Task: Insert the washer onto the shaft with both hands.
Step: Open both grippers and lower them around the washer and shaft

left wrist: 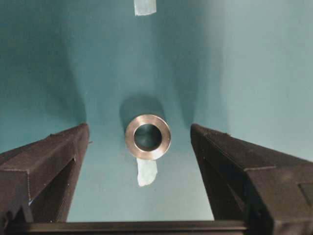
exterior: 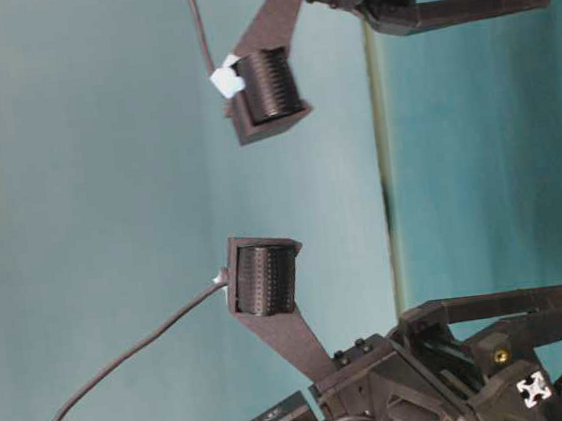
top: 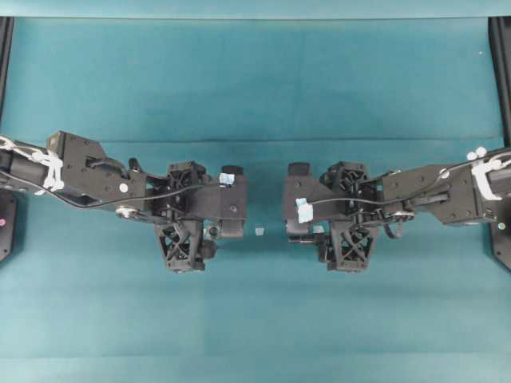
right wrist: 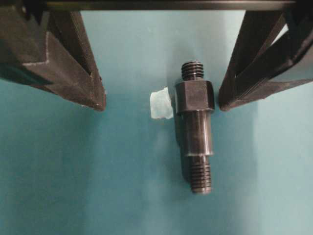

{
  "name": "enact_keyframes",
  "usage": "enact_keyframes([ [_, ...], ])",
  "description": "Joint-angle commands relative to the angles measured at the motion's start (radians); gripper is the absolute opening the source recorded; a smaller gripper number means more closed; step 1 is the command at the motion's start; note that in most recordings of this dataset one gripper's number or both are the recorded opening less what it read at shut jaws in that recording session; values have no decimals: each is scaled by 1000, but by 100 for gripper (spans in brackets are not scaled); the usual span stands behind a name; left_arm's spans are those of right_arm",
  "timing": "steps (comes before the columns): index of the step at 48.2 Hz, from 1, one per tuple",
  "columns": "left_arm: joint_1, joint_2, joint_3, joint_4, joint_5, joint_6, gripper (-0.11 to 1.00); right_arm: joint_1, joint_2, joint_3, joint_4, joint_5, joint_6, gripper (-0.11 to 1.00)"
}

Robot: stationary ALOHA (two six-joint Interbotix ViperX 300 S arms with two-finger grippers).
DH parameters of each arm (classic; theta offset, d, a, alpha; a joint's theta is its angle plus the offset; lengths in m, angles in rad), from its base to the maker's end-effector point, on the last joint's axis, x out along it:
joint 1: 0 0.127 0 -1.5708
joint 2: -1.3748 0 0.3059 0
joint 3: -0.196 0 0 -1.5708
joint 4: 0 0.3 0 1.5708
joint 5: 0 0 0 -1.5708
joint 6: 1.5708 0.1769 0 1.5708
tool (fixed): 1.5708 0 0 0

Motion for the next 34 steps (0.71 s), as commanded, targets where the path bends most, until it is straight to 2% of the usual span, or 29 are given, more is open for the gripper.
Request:
enact_keyframes([
  [1,-3,-2,-11,2,-8,-2,89,3,-3,-9,-2,-6,-9,87],
  [34,-6,8,-11,2,-20,-6,89,28,14,-8,3,-5,-9,87],
])
